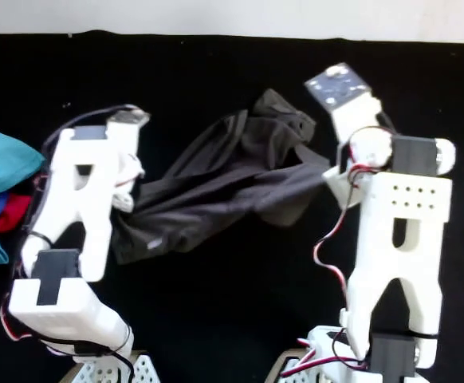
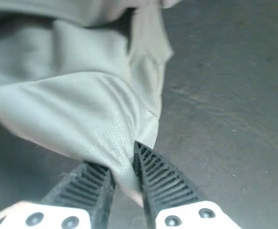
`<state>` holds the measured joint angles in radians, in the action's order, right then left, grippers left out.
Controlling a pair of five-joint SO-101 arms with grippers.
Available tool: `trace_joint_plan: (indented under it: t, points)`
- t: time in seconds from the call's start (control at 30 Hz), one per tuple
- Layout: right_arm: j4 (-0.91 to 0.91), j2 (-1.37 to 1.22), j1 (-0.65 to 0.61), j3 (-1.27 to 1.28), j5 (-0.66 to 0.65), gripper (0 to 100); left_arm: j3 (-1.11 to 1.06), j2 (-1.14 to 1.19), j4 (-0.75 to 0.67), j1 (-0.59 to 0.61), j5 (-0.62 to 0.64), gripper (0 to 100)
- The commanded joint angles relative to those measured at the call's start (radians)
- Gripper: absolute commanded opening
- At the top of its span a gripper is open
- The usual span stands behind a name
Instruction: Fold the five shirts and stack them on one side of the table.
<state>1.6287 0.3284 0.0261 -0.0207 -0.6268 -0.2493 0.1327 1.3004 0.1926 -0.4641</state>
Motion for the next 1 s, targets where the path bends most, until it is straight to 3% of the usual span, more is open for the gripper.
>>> trace_joint_plan:
  t: [0.0, 0.2, 0.5, 0.67, 0.97]
  points:
    - [-0.041, 0.030, 0.044, 0.016, -0.034, 0.5, 0.050, 0.002, 0.074, 0.041, -0.009, 2]
    - [-0.077, 0.031, 0.050, 0.102, -0.077, 0.5, 0.079, -0.004, 0.224, 0.036, -0.011, 14]
    - [-0.140, 0.031, 0.061, 0.111, -0.077, 0.5, 0.306, -0.007, 0.460, 0.024, -0.011, 14]
    - [-0.237, 0.028, 0.102, 0.114, -0.074, 0.5, 0.318, -0.120, 0.459, 0.018, -0.012, 14]
    - [-0.242, -0.068, 0.150, 0.107, -0.075, 0.5, 0.202, -0.206, 0.281, -0.036, -0.008, 14]
